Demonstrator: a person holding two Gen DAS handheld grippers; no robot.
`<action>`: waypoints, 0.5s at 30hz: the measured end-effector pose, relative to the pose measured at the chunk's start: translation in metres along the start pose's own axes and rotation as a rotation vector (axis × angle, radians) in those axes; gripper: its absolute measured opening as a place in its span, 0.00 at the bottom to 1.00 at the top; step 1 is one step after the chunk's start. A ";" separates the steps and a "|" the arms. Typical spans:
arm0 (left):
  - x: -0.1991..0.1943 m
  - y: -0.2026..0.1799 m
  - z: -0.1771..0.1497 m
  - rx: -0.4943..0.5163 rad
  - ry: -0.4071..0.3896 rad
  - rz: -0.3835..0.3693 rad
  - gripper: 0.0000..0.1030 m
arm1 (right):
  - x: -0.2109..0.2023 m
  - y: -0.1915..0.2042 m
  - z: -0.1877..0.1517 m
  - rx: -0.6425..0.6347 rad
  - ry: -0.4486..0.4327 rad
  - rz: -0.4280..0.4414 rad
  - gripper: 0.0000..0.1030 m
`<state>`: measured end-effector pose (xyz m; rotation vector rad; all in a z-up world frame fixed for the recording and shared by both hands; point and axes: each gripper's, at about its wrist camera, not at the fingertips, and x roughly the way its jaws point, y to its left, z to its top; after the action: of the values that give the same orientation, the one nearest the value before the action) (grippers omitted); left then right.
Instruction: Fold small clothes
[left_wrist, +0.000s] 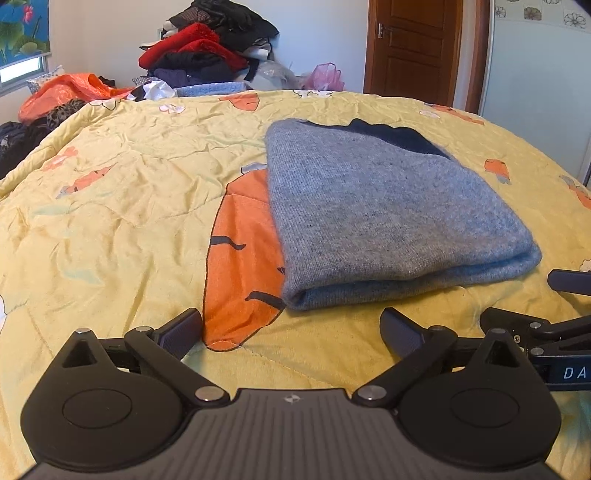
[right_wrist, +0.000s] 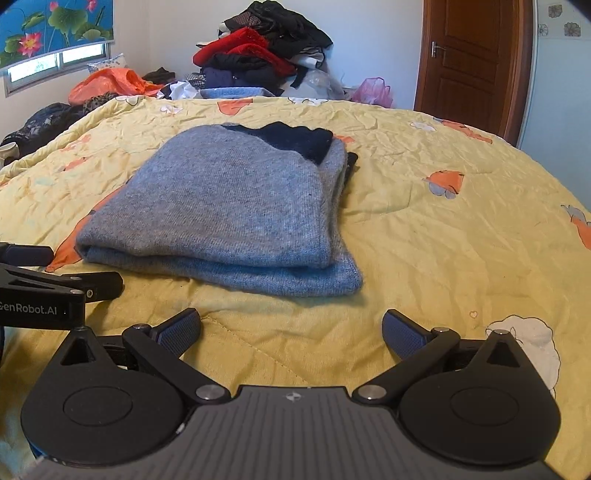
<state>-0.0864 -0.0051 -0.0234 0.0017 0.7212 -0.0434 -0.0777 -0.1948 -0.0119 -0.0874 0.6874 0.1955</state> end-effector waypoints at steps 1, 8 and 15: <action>0.001 0.000 0.001 0.001 0.001 -0.001 1.00 | 0.000 0.001 0.000 0.000 0.002 -0.003 1.00; 0.004 0.000 0.003 0.004 0.004 -0.001 1.00 | 0.004 0.007 0.009 0.021 0.071 -0.031 1.00; 0.004 0.000 0.003 0.002 0.003 0.001 1.00 | 0.002 0.013 -0.001 0.034 -0.003 -0.052 1.00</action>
<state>-0.0816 -0.0056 -0.0237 0.0041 0.7239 -0.0430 -0.0794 -0.1818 -0.0140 -0.0720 0.6848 0.1337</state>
